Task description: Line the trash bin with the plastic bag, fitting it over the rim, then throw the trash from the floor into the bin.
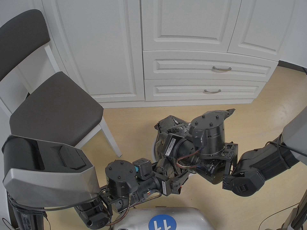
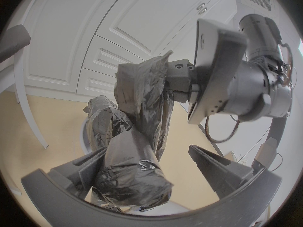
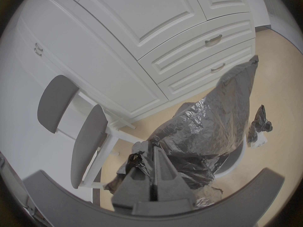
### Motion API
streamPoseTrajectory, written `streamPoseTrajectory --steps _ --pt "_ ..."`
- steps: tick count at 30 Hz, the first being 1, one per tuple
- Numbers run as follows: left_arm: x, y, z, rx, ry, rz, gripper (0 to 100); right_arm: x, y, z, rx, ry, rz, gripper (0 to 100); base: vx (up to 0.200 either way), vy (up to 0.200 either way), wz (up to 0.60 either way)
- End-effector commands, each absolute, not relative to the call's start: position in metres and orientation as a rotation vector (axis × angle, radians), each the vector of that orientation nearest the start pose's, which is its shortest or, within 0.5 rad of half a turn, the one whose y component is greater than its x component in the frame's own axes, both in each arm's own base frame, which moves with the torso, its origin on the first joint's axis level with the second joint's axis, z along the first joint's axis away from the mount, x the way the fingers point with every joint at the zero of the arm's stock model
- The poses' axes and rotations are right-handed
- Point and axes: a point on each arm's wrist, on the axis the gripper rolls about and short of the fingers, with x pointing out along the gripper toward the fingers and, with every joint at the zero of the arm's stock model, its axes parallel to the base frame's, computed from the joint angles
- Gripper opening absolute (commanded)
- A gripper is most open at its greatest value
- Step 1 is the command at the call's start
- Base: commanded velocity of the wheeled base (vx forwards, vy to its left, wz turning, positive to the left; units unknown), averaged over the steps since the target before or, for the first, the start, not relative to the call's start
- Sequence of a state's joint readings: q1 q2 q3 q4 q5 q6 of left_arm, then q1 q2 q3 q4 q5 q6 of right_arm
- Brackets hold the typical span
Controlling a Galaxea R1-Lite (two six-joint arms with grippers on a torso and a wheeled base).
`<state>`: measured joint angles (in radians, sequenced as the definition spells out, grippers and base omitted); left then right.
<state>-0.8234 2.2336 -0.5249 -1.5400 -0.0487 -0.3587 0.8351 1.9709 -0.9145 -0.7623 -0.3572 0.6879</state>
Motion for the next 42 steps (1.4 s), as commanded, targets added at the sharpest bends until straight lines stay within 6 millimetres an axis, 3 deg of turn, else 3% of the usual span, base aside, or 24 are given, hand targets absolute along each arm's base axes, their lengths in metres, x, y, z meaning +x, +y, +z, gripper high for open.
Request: streamPoseTrajectory --steps 1,14,28,29,42 --pt "0.228 -0.251 0.033 -0.268 0.317 -0.836 100 0.248 0.272 0.133 0.504 0.407 0.372 0 0.000 0.000 0.00" --pt "0.244 -0.274 0.016 -0.286 0.264 -0.682 100 0.252 0.277 0.148 0.560 0.422 0.309 0 0.000 0.000 0.00" --pt "0.247 -0.276 0.016 -0.291 0.252 -0.666 100 0.251 0.277 0.149 0.558 0.420 0.303 0 0.000 0.000 0.00" --pt "0.247 -0.276 0.016 -0.291 0.252 -0.666 0 0.251 0.277 0.149 0.558 0.420 0.303 0 0.000 0.000 0.00" --pt "0.248 -0.277 0.017 -0.293 0.244 -0.663 0 0.248 0.277 0.145 0.537 0.427 0.299 0 0.000 0.000 0.00"
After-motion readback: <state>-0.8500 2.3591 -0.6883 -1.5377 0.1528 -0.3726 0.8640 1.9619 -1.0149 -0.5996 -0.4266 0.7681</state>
